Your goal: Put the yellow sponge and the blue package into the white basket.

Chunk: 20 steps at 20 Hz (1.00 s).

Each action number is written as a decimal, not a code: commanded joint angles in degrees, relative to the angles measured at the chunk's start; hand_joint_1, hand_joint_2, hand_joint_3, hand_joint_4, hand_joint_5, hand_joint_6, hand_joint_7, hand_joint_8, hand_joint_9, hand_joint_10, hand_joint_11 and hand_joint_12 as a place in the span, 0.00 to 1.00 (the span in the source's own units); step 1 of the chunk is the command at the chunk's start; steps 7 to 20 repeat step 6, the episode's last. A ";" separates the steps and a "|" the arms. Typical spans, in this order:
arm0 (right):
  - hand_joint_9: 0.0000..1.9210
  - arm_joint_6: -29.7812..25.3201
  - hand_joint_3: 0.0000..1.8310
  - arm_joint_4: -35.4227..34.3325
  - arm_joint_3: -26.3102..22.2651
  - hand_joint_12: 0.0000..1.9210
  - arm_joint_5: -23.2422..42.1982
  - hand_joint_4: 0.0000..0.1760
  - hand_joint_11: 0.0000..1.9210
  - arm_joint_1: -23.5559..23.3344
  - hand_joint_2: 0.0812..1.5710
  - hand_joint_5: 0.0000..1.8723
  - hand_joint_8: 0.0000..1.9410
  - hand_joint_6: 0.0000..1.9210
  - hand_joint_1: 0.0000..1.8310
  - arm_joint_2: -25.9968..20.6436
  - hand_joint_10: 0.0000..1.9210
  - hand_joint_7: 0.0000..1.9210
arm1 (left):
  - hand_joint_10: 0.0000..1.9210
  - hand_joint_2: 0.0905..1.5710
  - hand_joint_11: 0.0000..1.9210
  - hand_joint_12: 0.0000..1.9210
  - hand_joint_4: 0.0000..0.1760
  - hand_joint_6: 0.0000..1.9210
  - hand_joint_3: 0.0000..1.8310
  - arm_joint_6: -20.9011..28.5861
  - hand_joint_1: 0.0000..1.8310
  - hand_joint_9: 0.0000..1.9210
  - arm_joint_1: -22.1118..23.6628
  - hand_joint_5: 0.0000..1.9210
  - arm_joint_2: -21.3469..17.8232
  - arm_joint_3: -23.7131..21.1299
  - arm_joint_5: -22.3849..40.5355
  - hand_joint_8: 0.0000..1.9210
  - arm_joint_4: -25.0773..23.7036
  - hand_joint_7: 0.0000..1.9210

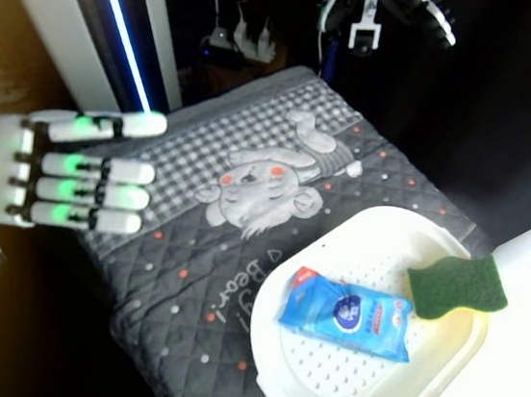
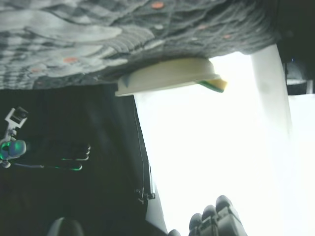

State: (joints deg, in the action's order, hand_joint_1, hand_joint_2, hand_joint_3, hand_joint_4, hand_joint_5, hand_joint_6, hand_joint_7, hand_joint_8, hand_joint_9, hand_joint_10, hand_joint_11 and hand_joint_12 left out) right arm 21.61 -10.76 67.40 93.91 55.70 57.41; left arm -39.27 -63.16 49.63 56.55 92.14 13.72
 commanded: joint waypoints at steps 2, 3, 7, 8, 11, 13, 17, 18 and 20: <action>0.00 -0.40 0.00 -0.41 -0.48 0.00 7.05 0.77 0.00 0.25 0.57 0.06 0.00 0.01 0.45 -0.59 0.00 0.01 | 0.00 0.60 0.00 0.00 1.00 0.00 0.00 0.57 0.34 0.00 0.14 0.00 0.11 -0.22 7.10 0.00 -0.02 0.00; 0.00 -0.40 0.01 0.59 -0.63 0.00 7.06 0.77 0.00 0.26 0.63 0.01 0.00 0.00 0.34 -0.70 0.00 0.00 | 0.00 0.59 0.00 0.00 0.95 0.00 0.00 0.75 0.38 0.00 0.23 0.01 0.11 -0.27 7.11 0.00 -0.47 0.00; 0.08 -0.39 0.00 3.76 -1.55 0.03 7.12 0.72 0.08 0.22 0.65 0.02 0.00 0.00 0.23 -1.81 0.01 0.05 | 0.00 0.66 0.05 0.02 0.58 0.00 0.01 0.09 0.11 0.01 3.50 0.00 0.09 -0.04 7.12 0.00 -4.00 0.00; 0.08 -0.39 0.00 3.76 -1.55 0.03 7.12 0.72 0.08 0.22 0.65 0.02 0.00 0.00 0.23 -1.81 0.01 0.05 | 0.00 0.66 0.05 0.02 0.58 0.00 0.01 0.09 0.11 0.01 3.50 0.00 0.09 -0.04 7.12 0.00 -4.00 0.00; 0.08 -0.39 0.00 3.76 -1.55 0.03 7.12 0.72 0.08 0.22 0.65 0.02 0.00 0.00 0.23 -1.81 0.01 0.05 | 0.00 0.66 0.05 0.02 0.58 0.00 0.01 0.09 0.11 0.01 3.50 0.00 0.09 -0.04 7.12 0.00 -4.00 0.00; 0.08 -0.39 0.00 3.76 -1.55 0.03 7.12 0.72 0.08 0.22 0.65 0.02 0.00 0.00 0.23 -1.81 0.01 0.05 | 0.00 0.66 0.05 0.02 0.58 0.00 0.01 0.09 0.11 0.01 3.50 0.00 0.09 -0.04 7.12 0.00 -4.00 0.00; 0.08 -0.39 0.00 3.76 -1.55 0.03 7.12 0.72 0.08 0.22 0.65 0.02 0.00 0.00 0.23 -1.81 0.01 0.05 | 0.00 0.66 0.05 0.02 0.58 0.00 0.01 0.09 0.11 0.01 3.50 0.00 0.09 -0.04 7.12 0.00 -4.00 0.00; 0.08 -0.39 0.00 3.76 -1.55 0.03 7.12 0.72 0.08 0.22 0.65 0.02 0.00 0.00 0.23 -1.81 0.01 0.05 | 0.00 0.66 0.05 0.02 0.58 0.00 0.01 0.09 0.11 0.01 3.50 0.00 0.09 -0.04 7.12 0.00 -4.00 0.00; 0.08 -0.39 0.00 3.76 -1.55 0.03 7.12 0.72 0.08 0.22 0.65 0.02 0.00 0.00 0.23 -1.81 0.01 0.05 | 0.00 0.66 0.05 0.02 0.58 0.00 0.01 0.09 0.11 0.01 3.50 0.00 0.09 -0.04 7.12 0.00 -4.00 0.00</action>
